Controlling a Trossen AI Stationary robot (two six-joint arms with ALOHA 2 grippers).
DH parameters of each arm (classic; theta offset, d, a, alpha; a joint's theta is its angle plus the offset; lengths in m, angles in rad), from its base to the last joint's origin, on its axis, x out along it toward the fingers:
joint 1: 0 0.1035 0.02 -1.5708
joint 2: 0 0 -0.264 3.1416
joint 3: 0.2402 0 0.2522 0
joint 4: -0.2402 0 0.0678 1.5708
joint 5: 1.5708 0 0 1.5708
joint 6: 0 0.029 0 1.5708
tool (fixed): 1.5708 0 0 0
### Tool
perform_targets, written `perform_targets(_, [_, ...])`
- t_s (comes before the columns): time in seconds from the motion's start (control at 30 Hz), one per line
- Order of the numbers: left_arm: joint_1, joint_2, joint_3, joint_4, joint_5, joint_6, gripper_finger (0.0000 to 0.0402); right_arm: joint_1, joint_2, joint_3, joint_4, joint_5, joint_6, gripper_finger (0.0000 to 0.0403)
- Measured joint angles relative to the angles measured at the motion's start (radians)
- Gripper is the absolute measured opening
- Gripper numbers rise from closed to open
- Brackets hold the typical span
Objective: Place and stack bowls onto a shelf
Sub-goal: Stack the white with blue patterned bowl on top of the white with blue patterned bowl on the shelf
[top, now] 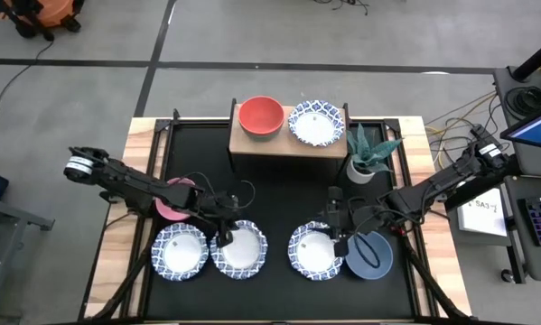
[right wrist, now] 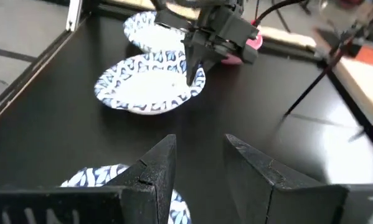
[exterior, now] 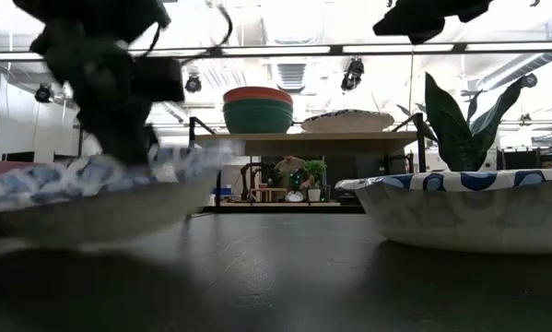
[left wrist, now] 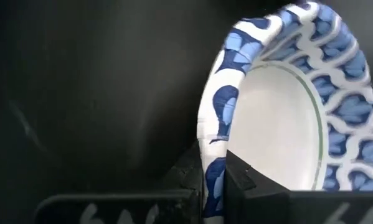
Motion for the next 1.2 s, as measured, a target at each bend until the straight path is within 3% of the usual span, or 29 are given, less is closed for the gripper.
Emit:
perform_targets(0.27, [0.0,-0.033,0.184,0.003,-0.001,0.136,0.0,0.0,-0.019,-0.007,0.025,-0.029,-0.076,0.0123])
perform_targets(0.53, [0.001,0.003,0.383,-0.069,-0.011,0.255,0.0,0.0,-0.155,-0.078,0.051,-0.057,-0.111,0.0116])
perform_targets(0.8, [0.021,0.028,0.487,-0.099,-0.142,0.273,0.0,0.0,-0.341,-0.247,0.18,-0.082,-0.137,0.0095])
perform_targets(1.0, [0.076,0.027,0.563,-0.098,-0.242,0.284,0.0,0.0,-0.446,-0.309,0.217,-0.085,-0.103,0.0078])
perform_targets(1.2, [0.194,0.026,0.635,-0.099,-0.244,0.34,0.0,0.0,-0.453,-0.315,0.228,-0.136,-0.082,0.0069])
